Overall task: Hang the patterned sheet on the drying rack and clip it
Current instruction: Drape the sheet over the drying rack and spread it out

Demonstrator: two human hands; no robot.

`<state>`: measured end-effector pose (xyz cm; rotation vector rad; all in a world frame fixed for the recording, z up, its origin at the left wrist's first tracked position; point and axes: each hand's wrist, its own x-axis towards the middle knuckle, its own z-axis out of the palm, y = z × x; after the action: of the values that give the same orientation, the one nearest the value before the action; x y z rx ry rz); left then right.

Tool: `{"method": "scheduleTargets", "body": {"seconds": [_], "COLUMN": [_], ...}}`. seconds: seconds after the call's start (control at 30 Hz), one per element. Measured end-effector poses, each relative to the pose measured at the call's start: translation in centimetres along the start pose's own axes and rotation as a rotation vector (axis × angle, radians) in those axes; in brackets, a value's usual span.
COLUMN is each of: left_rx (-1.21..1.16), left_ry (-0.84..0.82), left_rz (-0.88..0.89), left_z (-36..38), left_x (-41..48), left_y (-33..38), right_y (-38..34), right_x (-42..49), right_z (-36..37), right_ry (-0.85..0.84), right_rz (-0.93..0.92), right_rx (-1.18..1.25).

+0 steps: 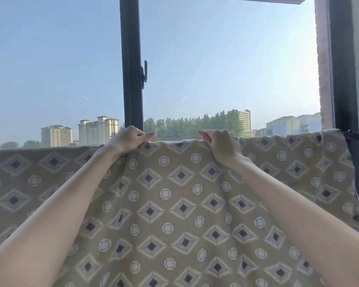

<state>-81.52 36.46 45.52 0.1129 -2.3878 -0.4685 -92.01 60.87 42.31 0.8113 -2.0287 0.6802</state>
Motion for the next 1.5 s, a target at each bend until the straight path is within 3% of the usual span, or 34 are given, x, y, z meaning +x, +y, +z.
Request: {"method": "scheduleTargets", "body": {"seconds": [0.13, 0.33, 0.57, 0.63, 0.77, 0.87, 1.03, 1.23, 1.5], "left_rx": [0.108, 0.293, 0.307, 0.349, 0.386, 0.425, 0.367, 0.282, 0.344], "left_ry": [0.043, 0.198, 0.034, 0.062, 0.149, 0.214, 0.390, 0.262, 0.212], "left_rz": [0.032, 0.023, -0.023, -0.015, -0.024, -0.030, 0.102, 0.247, 0.301], "left_z": [-0.6, -2.1, -6.3, -7.4, -9.7, -11.4, -14.1, -16.2, -17.8], "left_x": [-1.0, -5.0, -9.2, -10.2, -12.8, -14.1, -14.8, -13.0, -11.2], "left_y": [-0.4, -1.2, -8.0, -10.3, -14.2, -16.9, -18.8, -19.5, -19.5], "right_y": [-1.0, -4.9, -11.4, -13.3, -17.2, -20.7, -25.3, -25.8, -28.1], "right_x": [-0.9, -1.5, -1.2, -1.1, -0.7, -0.8, -0.6, -0.3, -0.1], "right_z": [0.3, 1.8, 3.4, 3.8, 5.0, 6.0, 8.1, 8.1, 6.7], "right_ry": [0.017, -0.019, -0.076, -0.111, -0.067, -0.127, -0.151, -0.131, -0.088], "right_rz": [-0.069, -0.357, -0.465, -0.491, -0.500, -0.503, -0.495, -0.380, -0.351], "right_rx": [-0.071, -0.027, 0.085, 0.104, 0.097, 0.162, 0.240, 0.379, 0.307]}}
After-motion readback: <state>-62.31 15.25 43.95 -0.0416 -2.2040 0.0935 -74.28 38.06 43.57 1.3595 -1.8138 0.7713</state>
